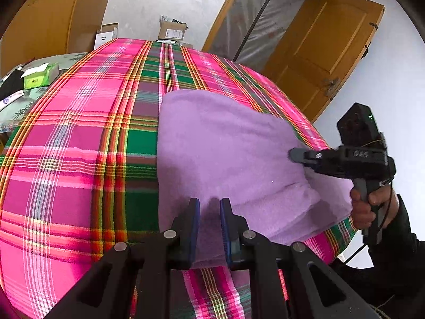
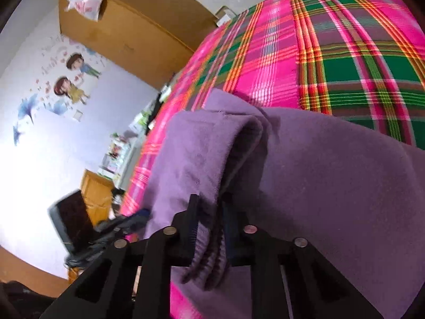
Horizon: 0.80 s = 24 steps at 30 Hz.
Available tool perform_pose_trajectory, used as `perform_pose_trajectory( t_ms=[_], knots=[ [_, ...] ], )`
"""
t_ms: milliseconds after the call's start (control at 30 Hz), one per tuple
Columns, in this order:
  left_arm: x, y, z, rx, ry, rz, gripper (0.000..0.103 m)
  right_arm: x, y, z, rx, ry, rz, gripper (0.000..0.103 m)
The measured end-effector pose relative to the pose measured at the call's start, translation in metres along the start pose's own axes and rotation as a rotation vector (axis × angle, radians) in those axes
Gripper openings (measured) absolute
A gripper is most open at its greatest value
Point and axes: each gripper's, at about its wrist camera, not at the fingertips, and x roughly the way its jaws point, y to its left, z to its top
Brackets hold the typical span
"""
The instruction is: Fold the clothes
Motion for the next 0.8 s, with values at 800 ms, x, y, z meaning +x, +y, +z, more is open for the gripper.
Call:
perform_pose_trajectory(
  t_ms=[800],
  knots=[
    [0.006,-0.047,0.003,0.111,-0.003,-0.069,0.015,0.003,0.055,-0.063,-0.487,-0.046,-0.167,0.018]
  ],
)
